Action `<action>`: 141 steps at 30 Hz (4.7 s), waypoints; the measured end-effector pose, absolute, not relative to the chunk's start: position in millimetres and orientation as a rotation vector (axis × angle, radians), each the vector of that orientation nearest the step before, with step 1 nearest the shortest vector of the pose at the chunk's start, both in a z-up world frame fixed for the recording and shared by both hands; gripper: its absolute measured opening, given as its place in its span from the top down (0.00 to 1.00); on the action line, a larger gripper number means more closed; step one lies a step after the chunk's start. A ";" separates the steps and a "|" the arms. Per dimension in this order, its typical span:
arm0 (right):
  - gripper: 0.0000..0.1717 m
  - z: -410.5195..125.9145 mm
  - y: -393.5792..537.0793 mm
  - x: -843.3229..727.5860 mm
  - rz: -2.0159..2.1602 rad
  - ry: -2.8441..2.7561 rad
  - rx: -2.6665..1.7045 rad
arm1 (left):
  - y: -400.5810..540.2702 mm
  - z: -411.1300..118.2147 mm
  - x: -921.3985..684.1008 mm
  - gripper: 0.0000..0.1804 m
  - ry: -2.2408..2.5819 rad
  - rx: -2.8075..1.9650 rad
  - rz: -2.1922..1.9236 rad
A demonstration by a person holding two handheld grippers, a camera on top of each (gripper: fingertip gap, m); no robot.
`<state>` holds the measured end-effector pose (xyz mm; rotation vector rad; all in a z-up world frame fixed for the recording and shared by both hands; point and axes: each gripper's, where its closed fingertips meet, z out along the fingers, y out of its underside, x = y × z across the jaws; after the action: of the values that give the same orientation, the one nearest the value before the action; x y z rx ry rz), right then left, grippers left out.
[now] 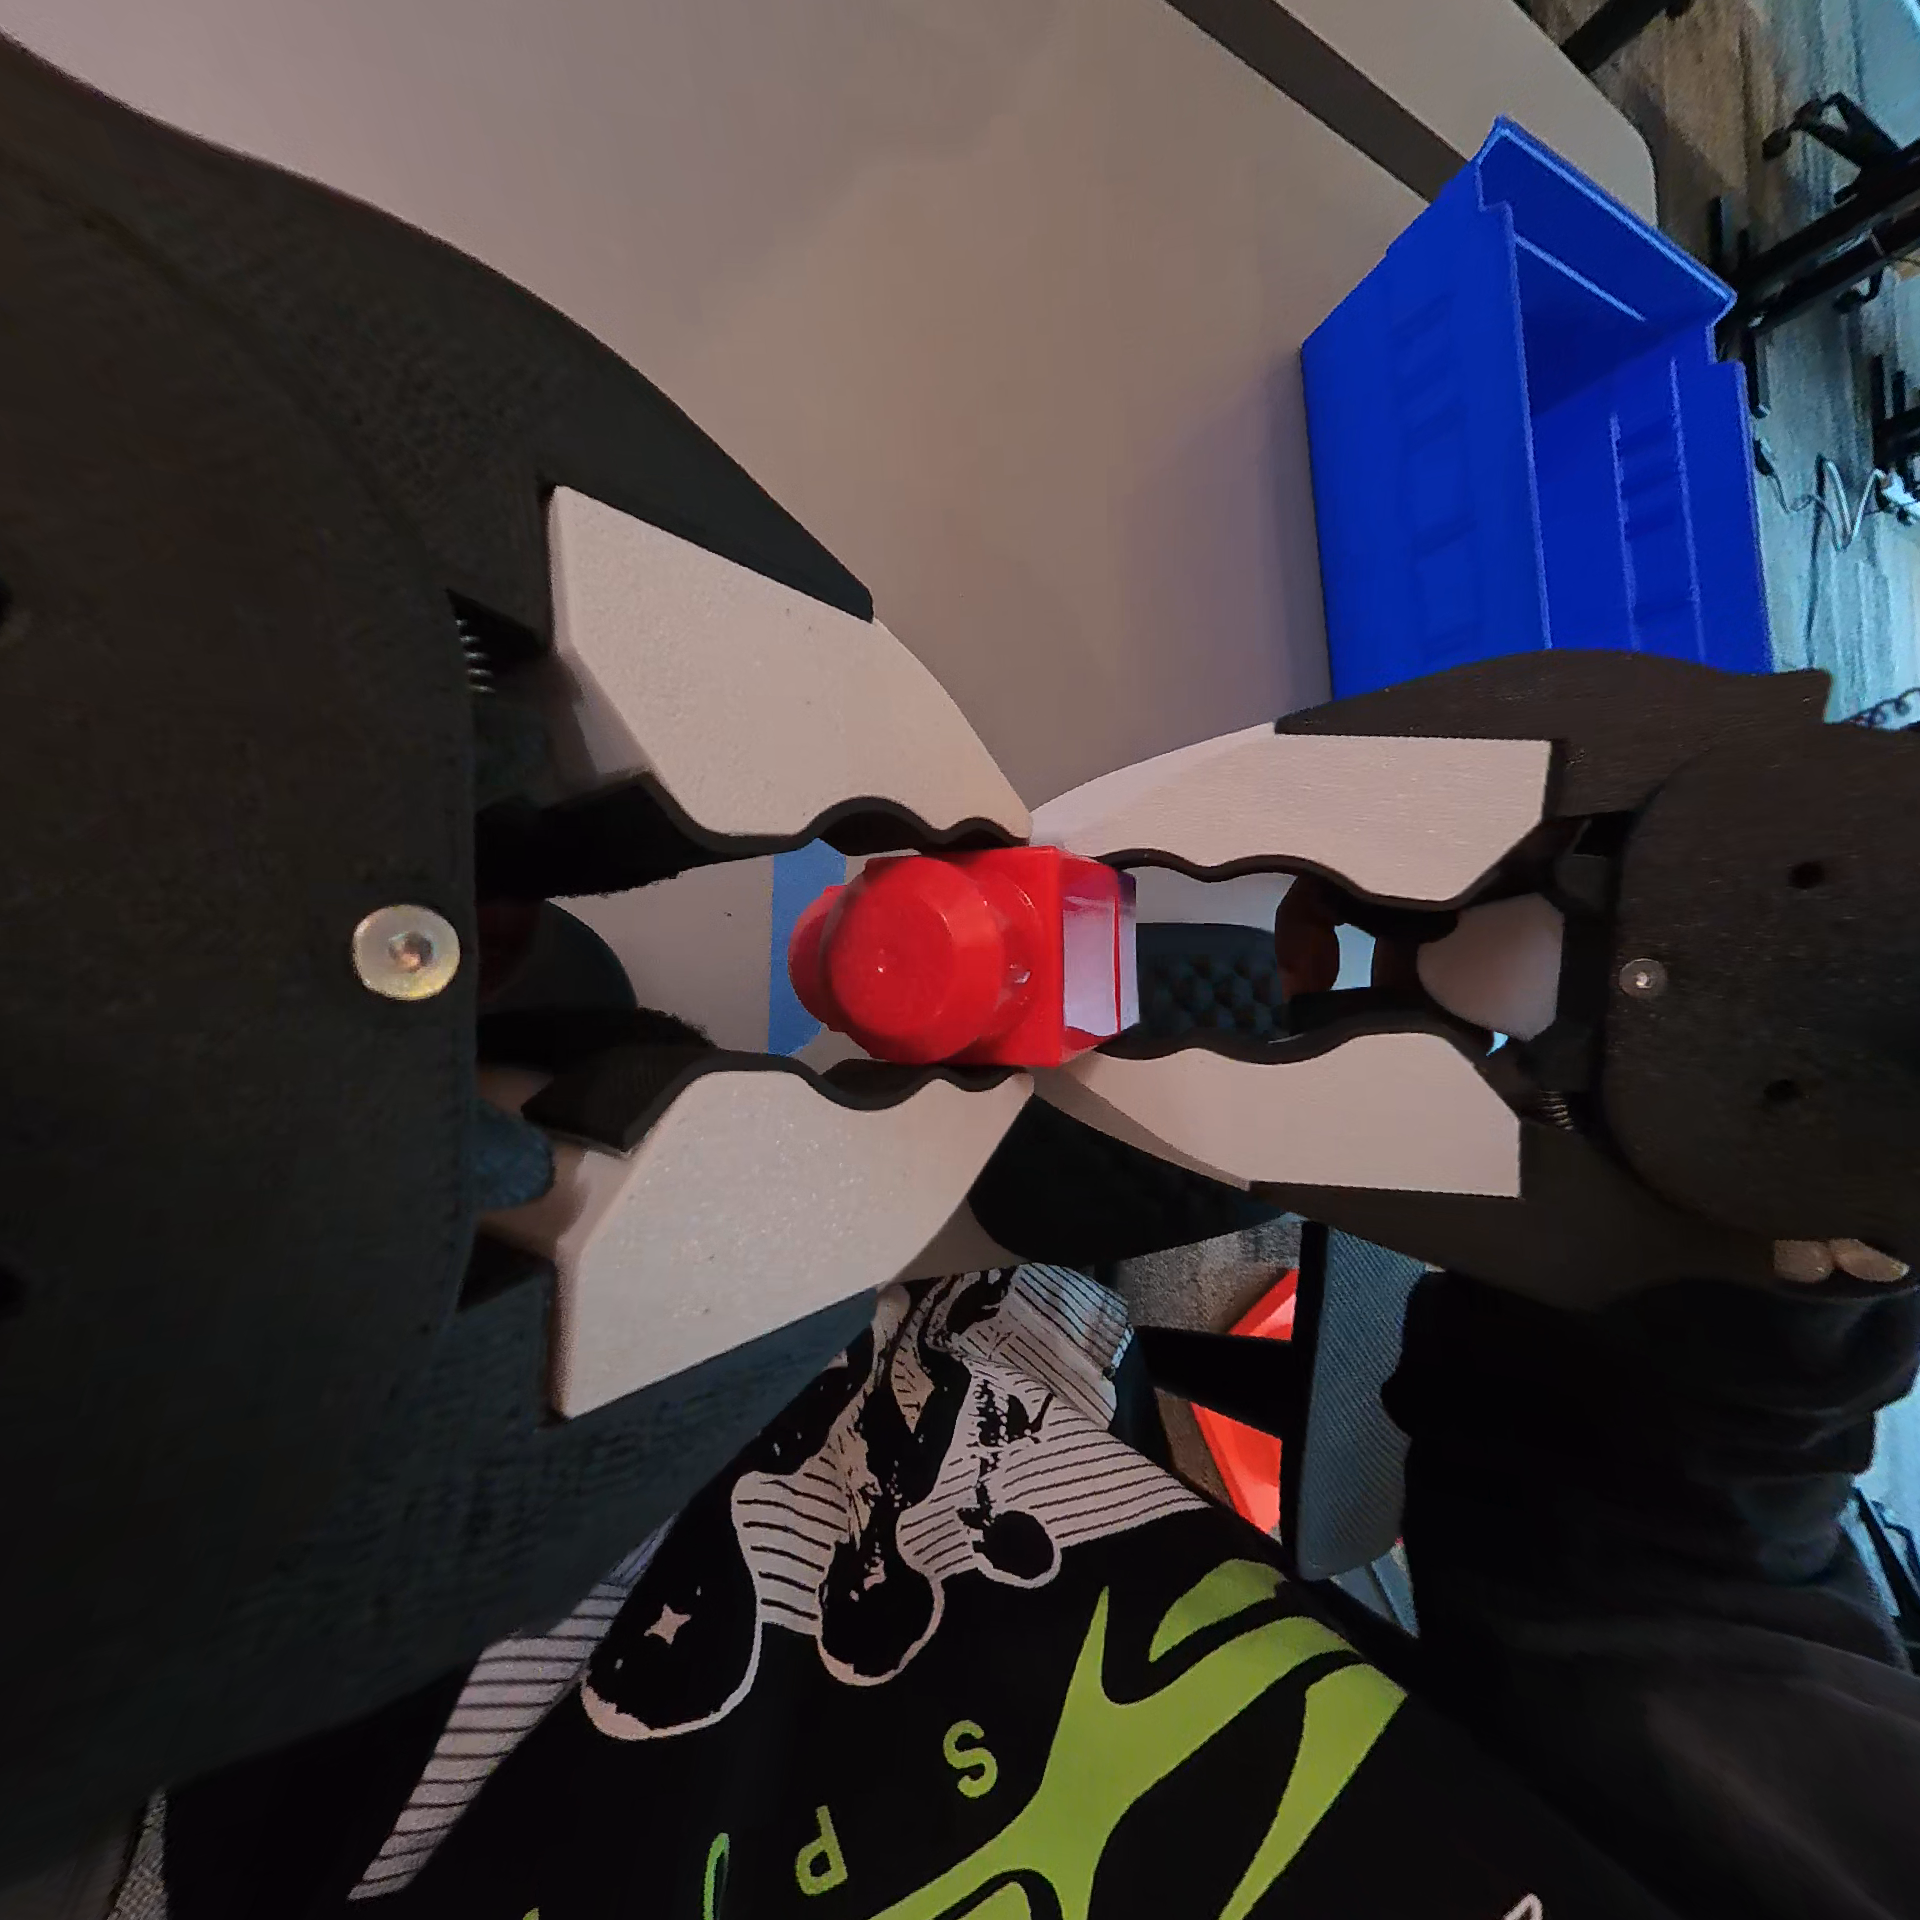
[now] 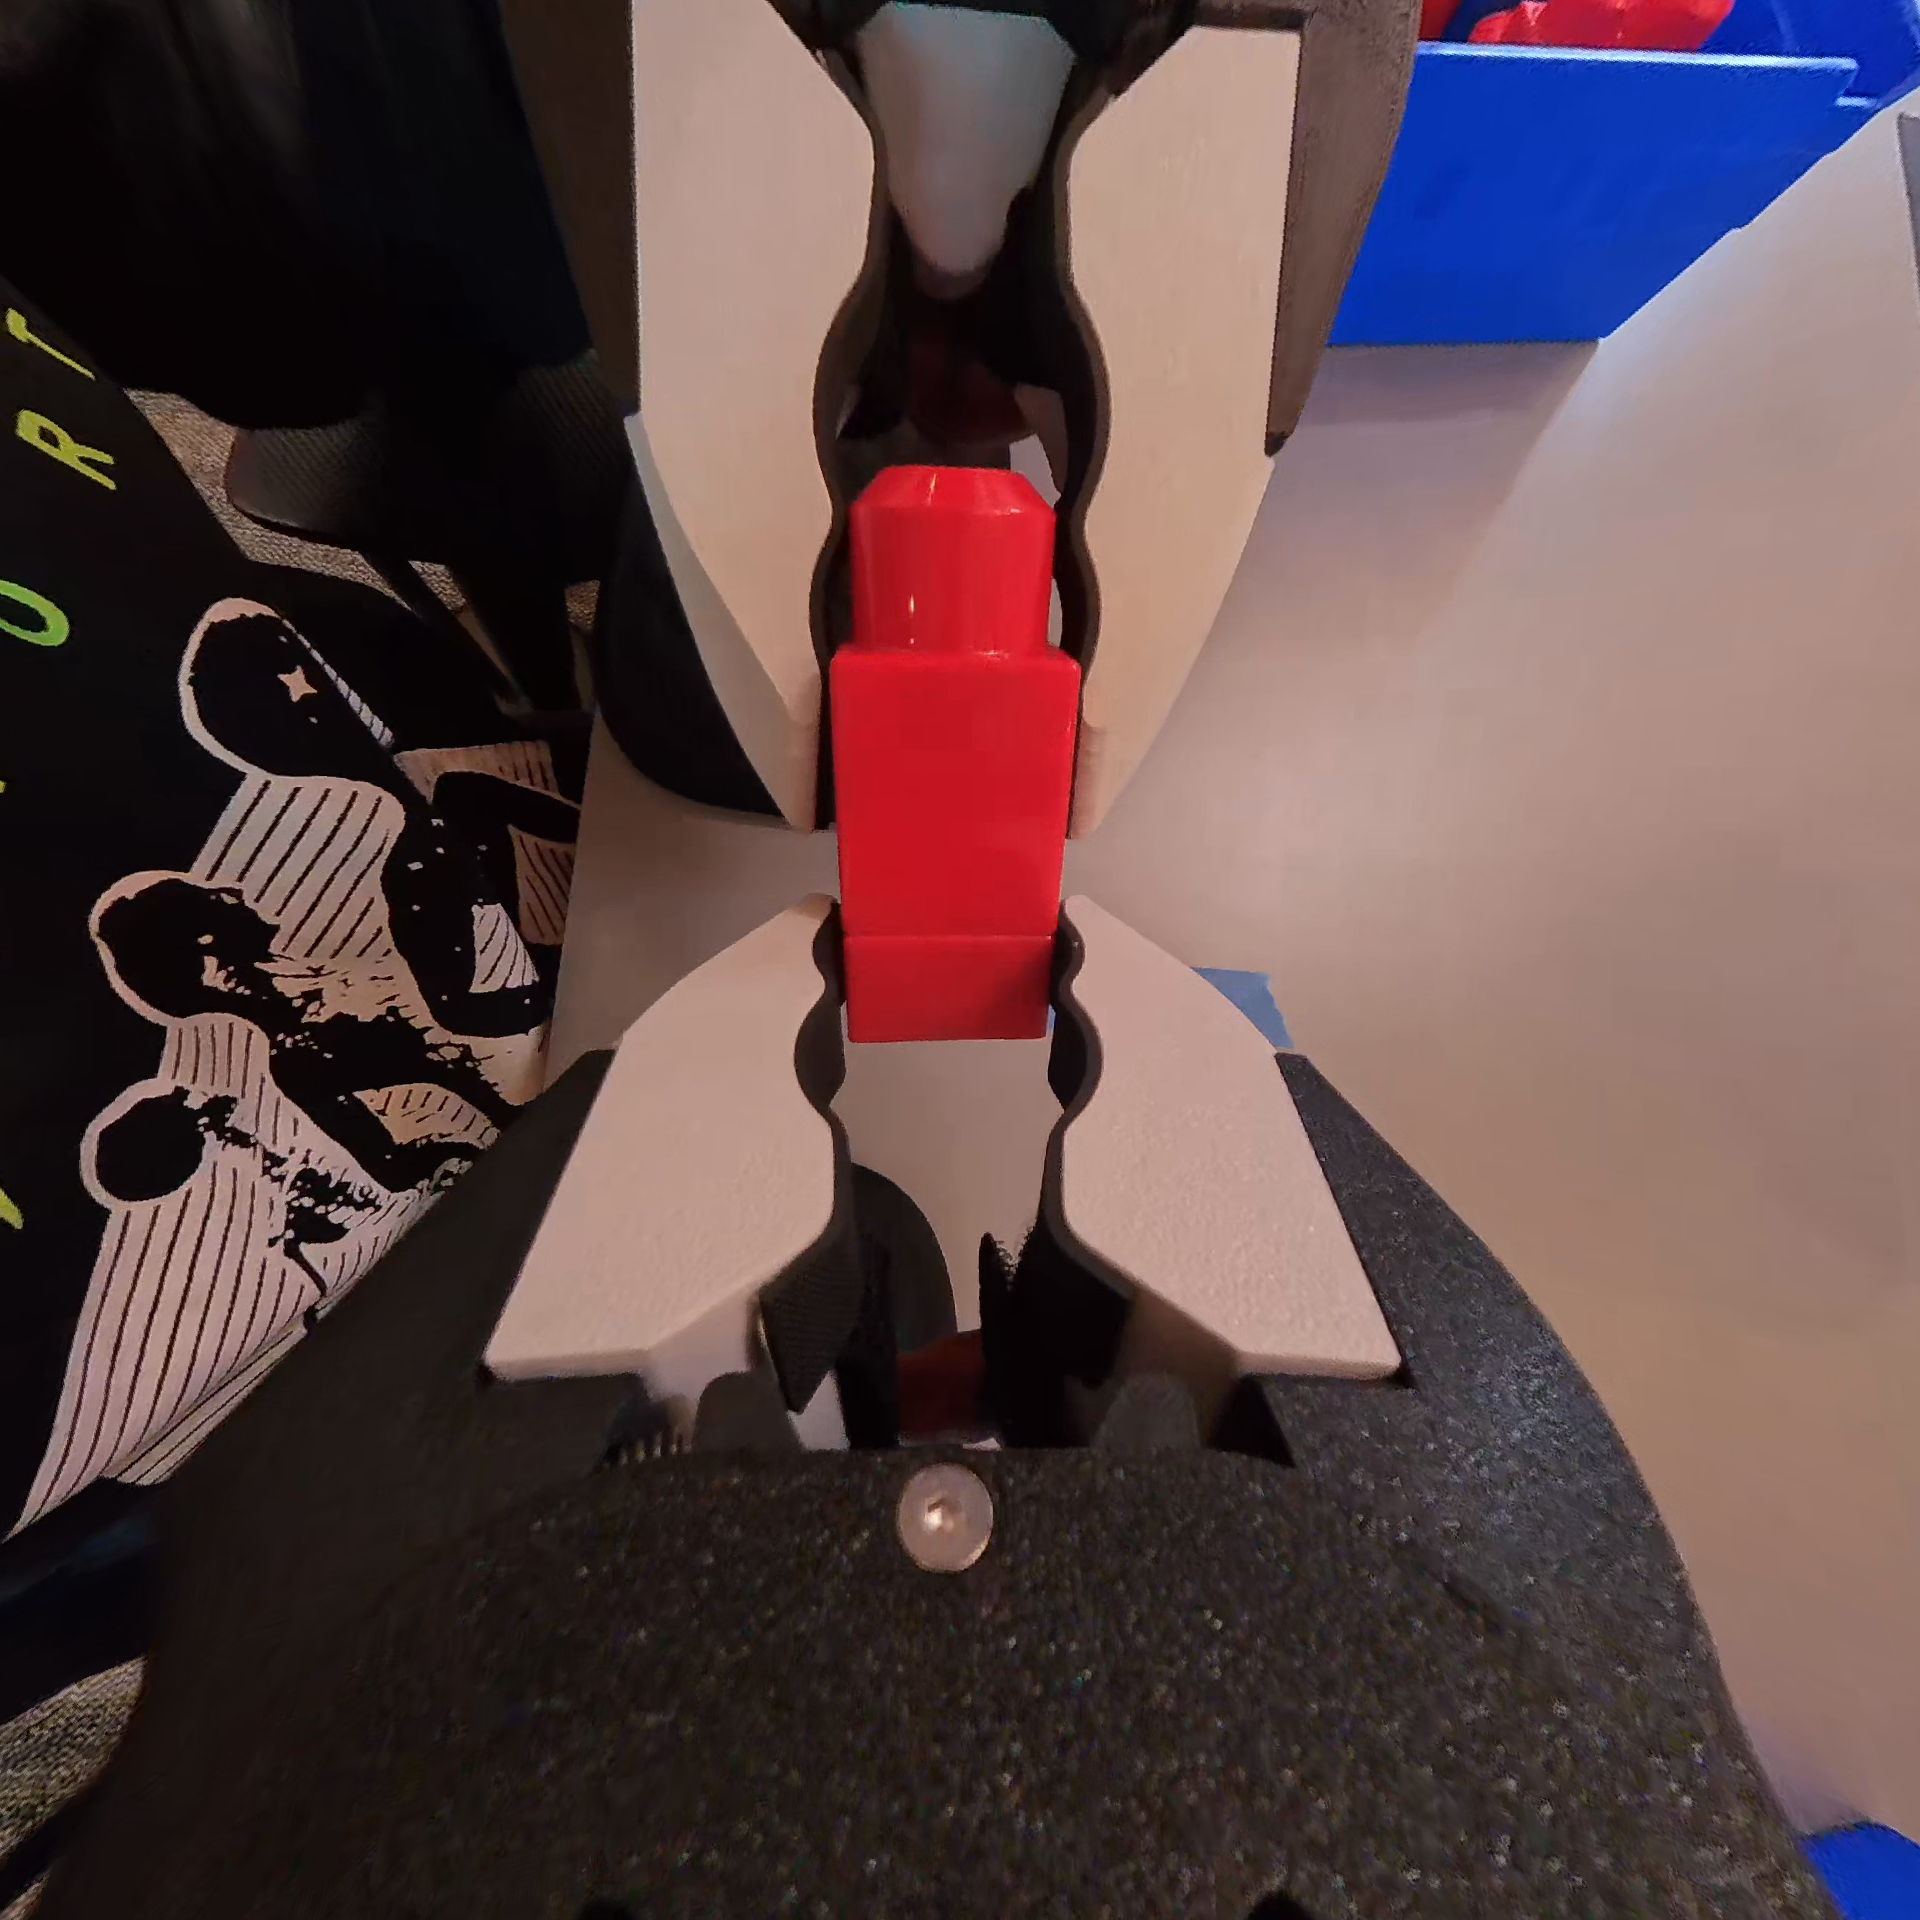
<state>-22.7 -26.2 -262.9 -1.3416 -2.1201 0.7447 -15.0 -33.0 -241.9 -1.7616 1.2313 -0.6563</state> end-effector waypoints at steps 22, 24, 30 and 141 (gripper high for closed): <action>0.79 -221.6 27.0 17.5 0.759 -1.667 -1.448 | -23.0 -172.9 -50.2 0.80 0.788 -1.473 -0.627; 0.79 -209.4 57.1 34.5 0.716 -1.511 -1.514 | -10.1 -174.0 -55.8 0.80 0.585 -1.401 -0.671; 0.79 -182.8 180.0 124.6 0.422 -0.987 -1.724 | 8.3 -191.3 -83.5 0.80 0.226 -1.265 -0.730; 0.83 -189.7 95.6 136.9 0.326 -1.912 -1.406 | 9.2 -250.5 -42.8 0.50 0.609 -1.419 -0.493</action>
<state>136.9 95.6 -189.7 -1.4062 -1.9124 0.3263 -42.8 9.2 -250.5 -1.4185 0.6095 -0.4928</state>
